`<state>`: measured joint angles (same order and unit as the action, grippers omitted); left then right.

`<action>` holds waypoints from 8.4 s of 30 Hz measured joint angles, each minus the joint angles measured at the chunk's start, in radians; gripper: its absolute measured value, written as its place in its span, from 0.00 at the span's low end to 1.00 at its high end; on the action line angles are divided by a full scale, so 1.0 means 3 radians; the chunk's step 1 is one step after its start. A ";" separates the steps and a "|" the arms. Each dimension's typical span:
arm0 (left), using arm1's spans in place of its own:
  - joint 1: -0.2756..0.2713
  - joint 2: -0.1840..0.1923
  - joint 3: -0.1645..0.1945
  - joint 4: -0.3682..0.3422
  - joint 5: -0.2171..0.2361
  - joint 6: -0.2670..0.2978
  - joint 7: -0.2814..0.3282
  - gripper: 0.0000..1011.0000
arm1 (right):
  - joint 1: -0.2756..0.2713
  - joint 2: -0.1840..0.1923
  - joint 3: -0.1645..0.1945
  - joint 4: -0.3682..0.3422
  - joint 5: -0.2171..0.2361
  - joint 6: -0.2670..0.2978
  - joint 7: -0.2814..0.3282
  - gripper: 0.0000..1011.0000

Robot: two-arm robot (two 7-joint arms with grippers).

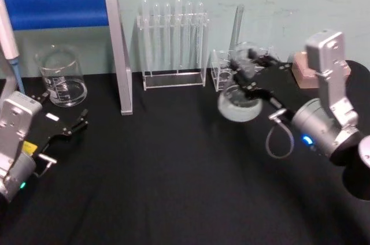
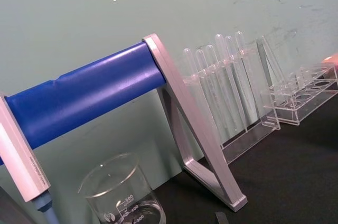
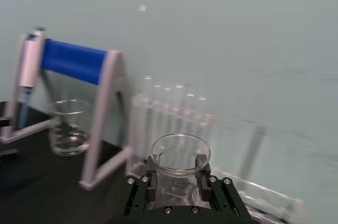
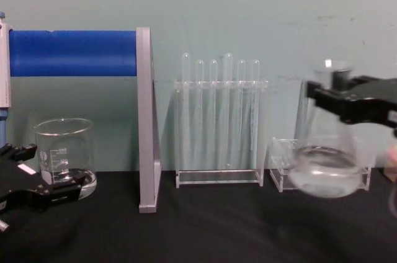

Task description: Grasp the erlenmeyer flask with one hand, shake it three times, then place it back.

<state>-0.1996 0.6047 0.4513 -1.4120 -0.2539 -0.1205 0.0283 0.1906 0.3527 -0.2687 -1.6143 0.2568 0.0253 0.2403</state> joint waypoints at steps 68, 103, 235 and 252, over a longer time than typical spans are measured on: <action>0.0000 0.0000 0.0000 0.0000 0.0000 0.0000 0.0000 0.99 | 0.0119 -0.0089 -0.0814 -0.0206 0.0098 0.0074 0.0701 0.44; 0.0000 0.0000 0.0000 0.0000 0.0000 0.0000 0.0000 0.99 | -0.0011 -0.0046 0.0247 0.0047 0.0020 0.0058 -0.0032 0.44; 0.0000 0.0000 0.0000 0.0000 0.0000 0.0000 0.0000 0.99 | -0.0079 -0.0090 0.0057 -0.0137 0.0078 0.0090 0.0286 0.44; 0.0000 0.0000 0.0000 0.0000 0.0000 0.0000 0.0000 0.99 | -0.0038 -0.0088 -0.0218 -0.0169 0.0167 0.0085 0.0410 0.44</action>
<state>-0.1995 0.6047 0.4514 -1.4120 -0.2539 -0.1205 0.0283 0.1793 0.3264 -0.3341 -1.6651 0.3071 0.0509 0.3633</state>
